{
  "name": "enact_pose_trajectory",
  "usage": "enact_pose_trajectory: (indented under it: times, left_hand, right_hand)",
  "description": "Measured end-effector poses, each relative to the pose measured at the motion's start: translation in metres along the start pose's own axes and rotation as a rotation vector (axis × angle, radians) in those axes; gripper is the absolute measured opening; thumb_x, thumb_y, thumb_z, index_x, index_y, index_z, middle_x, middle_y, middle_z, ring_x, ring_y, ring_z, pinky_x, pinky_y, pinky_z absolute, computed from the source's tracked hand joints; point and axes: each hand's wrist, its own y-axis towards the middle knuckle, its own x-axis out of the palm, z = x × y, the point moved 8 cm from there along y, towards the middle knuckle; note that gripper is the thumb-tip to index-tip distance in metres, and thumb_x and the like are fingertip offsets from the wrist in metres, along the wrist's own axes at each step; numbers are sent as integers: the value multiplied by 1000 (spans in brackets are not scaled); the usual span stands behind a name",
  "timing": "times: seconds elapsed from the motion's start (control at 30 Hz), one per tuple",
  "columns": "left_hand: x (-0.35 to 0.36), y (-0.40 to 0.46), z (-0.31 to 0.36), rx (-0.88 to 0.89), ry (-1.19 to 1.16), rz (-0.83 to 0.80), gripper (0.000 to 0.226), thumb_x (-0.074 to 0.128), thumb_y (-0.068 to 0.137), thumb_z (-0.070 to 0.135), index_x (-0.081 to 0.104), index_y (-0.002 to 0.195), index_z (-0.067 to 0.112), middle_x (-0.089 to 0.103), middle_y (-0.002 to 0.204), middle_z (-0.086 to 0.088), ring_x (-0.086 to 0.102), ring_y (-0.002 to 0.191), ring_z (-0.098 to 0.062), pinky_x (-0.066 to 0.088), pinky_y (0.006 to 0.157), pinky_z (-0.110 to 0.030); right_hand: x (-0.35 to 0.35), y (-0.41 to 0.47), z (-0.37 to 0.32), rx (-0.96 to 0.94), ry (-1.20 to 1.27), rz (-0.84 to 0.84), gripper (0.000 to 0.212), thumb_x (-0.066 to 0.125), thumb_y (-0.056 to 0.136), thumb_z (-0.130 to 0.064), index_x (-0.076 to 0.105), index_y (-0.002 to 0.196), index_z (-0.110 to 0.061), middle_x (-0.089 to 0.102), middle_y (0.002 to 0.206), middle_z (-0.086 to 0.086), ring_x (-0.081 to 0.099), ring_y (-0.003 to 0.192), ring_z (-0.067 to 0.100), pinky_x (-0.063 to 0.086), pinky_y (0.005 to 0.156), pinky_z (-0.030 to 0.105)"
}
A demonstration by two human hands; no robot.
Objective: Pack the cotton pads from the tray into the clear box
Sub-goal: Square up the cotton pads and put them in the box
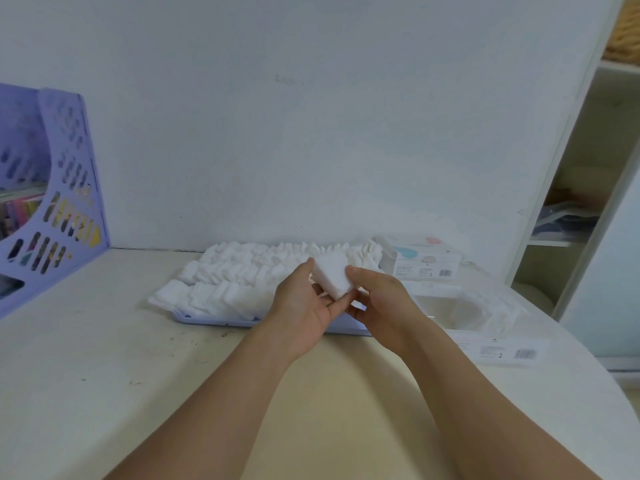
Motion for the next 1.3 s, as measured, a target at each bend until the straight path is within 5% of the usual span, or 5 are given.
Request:
enact_pose_trajectory:
  times: [0.2, 0.63, 0.9, 1.07, 1.3]
  left_hand:
    - [3, -1, -1, 56, 207, -27, 39, 46, 98, -9, 53, 135, 2, 63, 129, -27, 70, 109, -37, 60, 90, -41]
    - [-3, -3, -2, 9, 180, 43, 33, 47, 107, 19, 54, 128, -6, 64, 125, -30, 67, 113, -40, 57, 95, -45]
    - [-2, -2, -1, 64, 322, 12, 27, 54, 101, 2, 57, 127, -3, 65, 125, -25, 70, 109, -35, 61, 88, -41]
    - [-7, -2, 9, 160, 465, 105, 39, 42, 100, -4, 50, 134, 11, 57, 131, -15, 65, 109, -33, 63, 66, -37]
    - [-6, 0, 3, 96, 334, 67, 35, 42, 96, -9, 57, 126, 2, 69, 116, -18, 70, 101, -30, 62, 72, -38]
  right_hand:
    - [-4, 0, -1, 16, 49, 28, 28, 66, 95, -15, 69, 121, -4, 74, 118, 13, 71, 93, 21, 57, 78, 32]
    - [6, -7, -1, 41, -57, -106, 23, 66, 98, -25, 73, 115, -10, 75, 111, 7, 70, 95, 19, 55, 77, 27]
    - [2, -4, 3, 70, 16, -69, 14, 65, 97, -22, 76, 99, -14, 78, 99, 3, 73, 81, 17, 52, 82, 30]
    - [-20, -1, -28, -81, 38, 82, 42, 69, 95, -29, 64, 130, -8, 72, 119, 2, 68, 97, 18, 54, 74, 25]
    - [8, -20, -53, -344, -450, 26, 36, 81, 83, -16, 55, 61, -5, 42, 50, 4, 38, 46, 13, 33, 45, 21]
